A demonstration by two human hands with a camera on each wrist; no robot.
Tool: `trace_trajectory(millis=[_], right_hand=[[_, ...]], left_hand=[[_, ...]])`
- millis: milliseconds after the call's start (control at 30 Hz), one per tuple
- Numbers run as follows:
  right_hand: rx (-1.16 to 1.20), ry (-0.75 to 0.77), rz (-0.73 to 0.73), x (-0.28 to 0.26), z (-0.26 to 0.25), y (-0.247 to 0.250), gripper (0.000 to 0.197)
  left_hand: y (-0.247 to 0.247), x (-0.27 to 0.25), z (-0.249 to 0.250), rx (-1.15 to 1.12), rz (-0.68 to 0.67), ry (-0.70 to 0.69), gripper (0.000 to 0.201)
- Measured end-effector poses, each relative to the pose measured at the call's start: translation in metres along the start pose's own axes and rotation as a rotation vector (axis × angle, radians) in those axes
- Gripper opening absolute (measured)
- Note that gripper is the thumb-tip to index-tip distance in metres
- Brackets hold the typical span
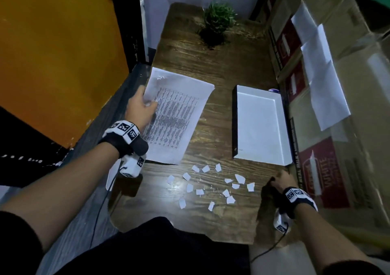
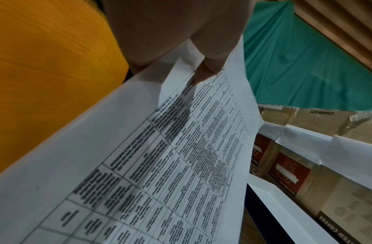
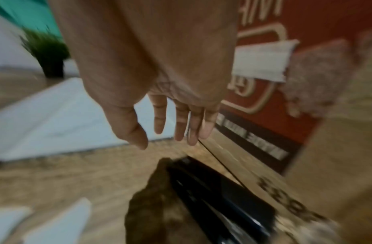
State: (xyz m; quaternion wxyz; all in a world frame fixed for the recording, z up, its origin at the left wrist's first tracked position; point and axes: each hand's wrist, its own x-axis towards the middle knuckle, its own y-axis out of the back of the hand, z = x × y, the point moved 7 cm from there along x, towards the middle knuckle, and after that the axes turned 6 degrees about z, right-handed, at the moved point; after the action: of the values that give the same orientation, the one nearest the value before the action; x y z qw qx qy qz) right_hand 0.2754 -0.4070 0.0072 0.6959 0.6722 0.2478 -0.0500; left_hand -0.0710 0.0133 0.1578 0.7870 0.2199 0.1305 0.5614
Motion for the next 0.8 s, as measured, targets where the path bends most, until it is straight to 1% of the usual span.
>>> trace_trajectory(millis=[33,100,167,200,233,267,300,333,367,400,467,500,533,600,667,733,800], right_hand=[[-0.051,-0.018,-0.024,-0.002,0.011,-0.007,0.038],[-0.131,0.001,-0.083,-0.002,0.027,-0.027,0.047],[-0.205,0.05,-0.159,0.007,0.04,-0.051,0.055],[-0.232,0.081,-0.146,0.013,0.043,-0.06,0.055],[-0.253,0.073,-0.154,0.018,0.047,-0.067,0.053],[-0.224,0.053,-0.125,0.014,0.045,-0.064,0.047],[-0.171,0.02,-0.108,0.01,0.042,-0.06,0.035],[-0.102,0.004,-0.084,0.003,0.034,-0.052,0.016],[-0.031,0.012,-0.078,0.001,0.024,-0.046,0.007],[0.051,0.015,-0.057,0.002,0.014,-0.04,0.017],[0.303,0.037,-0.046,-0.004,-0.013,-0.025,0.028],[0.439,0.079,-0.055,-0.009,-0.035,-0.015,0.034],[0.569,0.126,-0.069,-0.016,-0.058,-0.003,0.036],[0.859,0.244,-0.096,-0.034,-0.111,0.026,0.033],[1.15,0.407,-0.092,-0.06,-0.166,0.068,0.033],[1.413,0.545,-0.128,-0.088,-0.219,0.109,0.022],[1.639,0.664,-0.121,-0.115,-0.267,0.146,0.015]], left_hand=[[-0.003,-0.001,0.001,0.006,-0.006,0.004,0.026],[-0.007,-0.001,0.004,0.005,-0.015,0.016,0.023],[-0.01,-0.002,0.007,0.01,-0.014,0.015,0.025],[-0.011,-0.002,0.009,0.016,-0.017,0.013,0.026],[-0.012,-0.002,0.01,0.018,-0.023,0.014,0.027],[-0.013,-0.003,0.011,0.014,-0.027,0.016,0.028],[-0.013,-0.004,0.012,0.005,-0.029,0.024,0.03],[-0.012,-0.005,0.013,-0.012,-0.029,0.032,0.032],[-0.011,-0.006,0.015,-0.033,-0.035,0.037,0.036],[-0.01,-0.008,0.016,-0.053,-0.046,0.036,0.039],[-0.012,-0.011,0.02,-0.061,-0.088,0.023,0.045],[-0.011,-0.012,0.021,-0.045,-0.107,0.016,0.048],[-0.011,-0.012,0.021,-0.029,-0.123,0.007,0.051],[-0.009,-0.013,0.021,-0.018,-0.14,0.004,0.056],[-0.009,-0.015,0.021,-0.038,-0.16,0.001,0.06],[-0.009,-0.017,0.024,-0.049,-0.172,-0.018,0.061],[-0.006,-0.02,0.026,-0.044,-0.17,-0.041,0.061]])
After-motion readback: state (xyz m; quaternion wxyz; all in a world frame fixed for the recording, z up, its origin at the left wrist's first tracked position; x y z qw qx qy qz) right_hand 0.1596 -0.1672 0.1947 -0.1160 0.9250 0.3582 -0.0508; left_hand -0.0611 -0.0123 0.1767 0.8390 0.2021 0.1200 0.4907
